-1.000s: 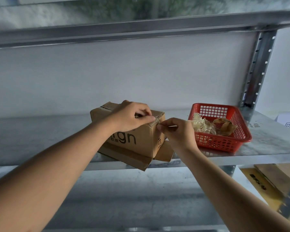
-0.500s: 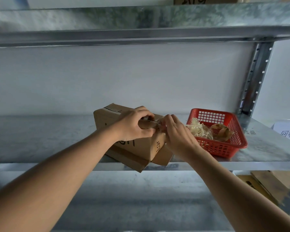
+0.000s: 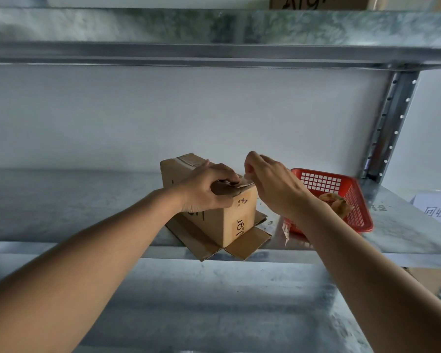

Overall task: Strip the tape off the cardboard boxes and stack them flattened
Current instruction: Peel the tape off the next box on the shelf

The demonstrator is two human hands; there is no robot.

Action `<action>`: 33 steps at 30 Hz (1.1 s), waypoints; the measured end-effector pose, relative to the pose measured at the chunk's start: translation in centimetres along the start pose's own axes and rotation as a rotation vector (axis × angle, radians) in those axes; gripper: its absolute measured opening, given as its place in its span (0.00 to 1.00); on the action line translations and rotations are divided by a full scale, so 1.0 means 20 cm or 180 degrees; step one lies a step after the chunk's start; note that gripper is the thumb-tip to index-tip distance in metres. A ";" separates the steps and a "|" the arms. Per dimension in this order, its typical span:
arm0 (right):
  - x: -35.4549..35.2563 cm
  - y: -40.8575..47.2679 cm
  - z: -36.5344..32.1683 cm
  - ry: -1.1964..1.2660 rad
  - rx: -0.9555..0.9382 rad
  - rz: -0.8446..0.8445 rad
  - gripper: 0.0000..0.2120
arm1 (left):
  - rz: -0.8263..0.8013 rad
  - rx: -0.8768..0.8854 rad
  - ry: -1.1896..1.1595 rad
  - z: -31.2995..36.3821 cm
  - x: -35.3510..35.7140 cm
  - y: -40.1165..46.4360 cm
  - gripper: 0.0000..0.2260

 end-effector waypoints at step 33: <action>-0.05 -0.15 0.03 0.0772 0.0675 -0.0604 0.27 | -0.0398 -0.0117 -0.0312 0.00 -0.05 -0.02 0.28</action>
Point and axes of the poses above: each hand's wrist, its own y-axis towards the middle knuckle, its own x-axis out of the palm, z = x × y, the point moved 1 cm from there along y, towards the middle knuckle
